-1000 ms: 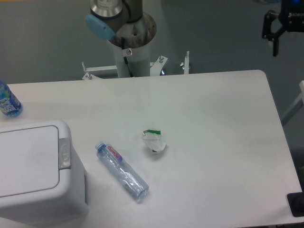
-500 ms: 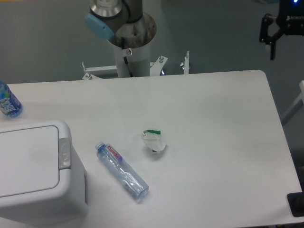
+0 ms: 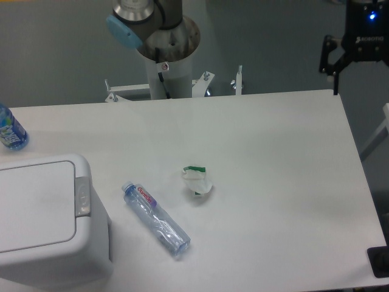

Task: Open the trash can
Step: 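Move the open gripper down and across toward the trash can lid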

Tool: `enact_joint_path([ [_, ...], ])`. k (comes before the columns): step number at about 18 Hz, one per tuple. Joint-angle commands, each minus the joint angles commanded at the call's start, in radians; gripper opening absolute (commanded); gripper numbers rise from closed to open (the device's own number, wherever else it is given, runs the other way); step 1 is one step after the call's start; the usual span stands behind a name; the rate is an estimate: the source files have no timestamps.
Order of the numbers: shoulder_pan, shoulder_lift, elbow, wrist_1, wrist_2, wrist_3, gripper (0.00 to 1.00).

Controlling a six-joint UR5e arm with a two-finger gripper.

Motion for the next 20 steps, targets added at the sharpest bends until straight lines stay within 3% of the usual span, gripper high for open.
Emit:
enact_joint_path([
  [6,-0.137,-0.006,-0.020,-0.005,-0.025,-0.258,1.00],
  [10,-0.177,-0.022,-0.028,-0.002,-0.116,-0.546,1.00],
  [16,-0.288,-0.063,-0.031,0.002,-0.127,-0.735,1.00],
  [20,-0.354,-0.075,-0.029,0.090,-0.124,-0.873,1.00],
])
